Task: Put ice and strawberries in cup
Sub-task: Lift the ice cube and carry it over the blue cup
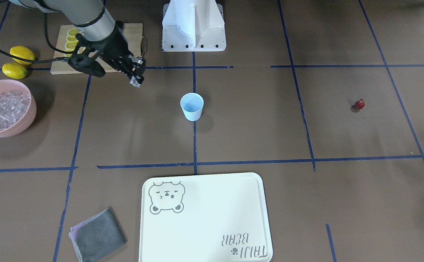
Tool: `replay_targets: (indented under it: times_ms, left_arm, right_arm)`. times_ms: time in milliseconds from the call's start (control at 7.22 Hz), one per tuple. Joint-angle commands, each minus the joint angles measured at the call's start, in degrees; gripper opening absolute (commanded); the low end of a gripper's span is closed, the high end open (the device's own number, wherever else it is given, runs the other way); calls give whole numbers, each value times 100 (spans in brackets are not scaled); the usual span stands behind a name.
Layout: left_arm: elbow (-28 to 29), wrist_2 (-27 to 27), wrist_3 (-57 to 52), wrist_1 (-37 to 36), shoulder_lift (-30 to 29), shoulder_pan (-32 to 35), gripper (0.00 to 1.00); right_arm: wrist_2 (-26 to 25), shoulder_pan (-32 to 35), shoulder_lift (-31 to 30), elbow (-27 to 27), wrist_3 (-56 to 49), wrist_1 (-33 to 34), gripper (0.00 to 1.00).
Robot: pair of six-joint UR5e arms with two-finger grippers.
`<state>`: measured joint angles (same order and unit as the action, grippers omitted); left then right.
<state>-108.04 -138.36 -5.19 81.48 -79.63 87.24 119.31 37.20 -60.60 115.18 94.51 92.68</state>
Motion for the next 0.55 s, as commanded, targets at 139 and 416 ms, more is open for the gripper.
replay_targets:
  times_ms: [139,416]
  left_arm:
    - [-103,-7,17,-9,0,3,100]
    - [-95,-16,35,-9,0,3,100]
  right_arm:
    - [-750,-765,750,-898,191,-39,5]
    - [-760,-811,1057,-1293,173,-57,6]
